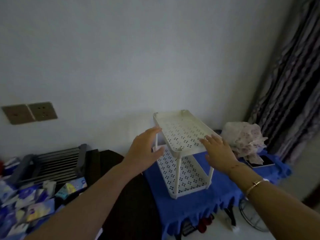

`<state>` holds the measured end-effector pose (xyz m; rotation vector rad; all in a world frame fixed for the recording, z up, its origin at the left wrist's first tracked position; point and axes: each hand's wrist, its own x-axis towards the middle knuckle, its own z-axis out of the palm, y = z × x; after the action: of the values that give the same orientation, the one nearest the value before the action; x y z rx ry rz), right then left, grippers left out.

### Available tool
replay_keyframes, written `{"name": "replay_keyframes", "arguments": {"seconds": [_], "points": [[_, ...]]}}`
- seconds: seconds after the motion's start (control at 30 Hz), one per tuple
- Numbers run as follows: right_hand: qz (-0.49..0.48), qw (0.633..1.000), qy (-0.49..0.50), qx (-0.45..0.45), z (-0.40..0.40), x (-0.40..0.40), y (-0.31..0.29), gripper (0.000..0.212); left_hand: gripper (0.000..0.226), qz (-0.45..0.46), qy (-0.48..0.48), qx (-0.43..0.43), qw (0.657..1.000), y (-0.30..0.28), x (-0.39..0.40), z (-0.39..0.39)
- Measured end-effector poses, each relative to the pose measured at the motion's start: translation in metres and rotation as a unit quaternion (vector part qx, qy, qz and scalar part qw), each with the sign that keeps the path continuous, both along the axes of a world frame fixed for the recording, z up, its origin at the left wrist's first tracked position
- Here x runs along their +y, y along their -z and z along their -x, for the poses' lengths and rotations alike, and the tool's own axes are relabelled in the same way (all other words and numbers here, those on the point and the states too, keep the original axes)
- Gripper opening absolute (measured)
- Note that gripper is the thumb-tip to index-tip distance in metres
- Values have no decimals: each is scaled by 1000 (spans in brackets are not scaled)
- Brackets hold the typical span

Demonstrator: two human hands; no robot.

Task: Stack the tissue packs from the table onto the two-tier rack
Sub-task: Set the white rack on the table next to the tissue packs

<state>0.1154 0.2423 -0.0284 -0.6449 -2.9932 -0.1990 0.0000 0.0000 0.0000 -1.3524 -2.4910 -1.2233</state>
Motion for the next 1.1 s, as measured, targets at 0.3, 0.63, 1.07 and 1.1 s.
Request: {"name": "replay_keyframes", "arguments": {"seconds": [0.3, 0.63, 1.07, 1.1], "points": [[-72, 987, -102, 102, 13, -22, 16, 27, 61, 15, 25, -176, 984, 58, 5, -15], [79, 964, -229, 105, -17, -130, -7, 30, 34, -72, -109, -264, 956, 84, -55, -21], [392, 820, -13, 417, -47, -223, 79, 66, 34, -44, -137, -204, 968, 93, -155, 15], [386, 820, -18, 422, -44, -236, 82, 71, 34, -45, -142, -205, 967, 96, -163, 21]]}}
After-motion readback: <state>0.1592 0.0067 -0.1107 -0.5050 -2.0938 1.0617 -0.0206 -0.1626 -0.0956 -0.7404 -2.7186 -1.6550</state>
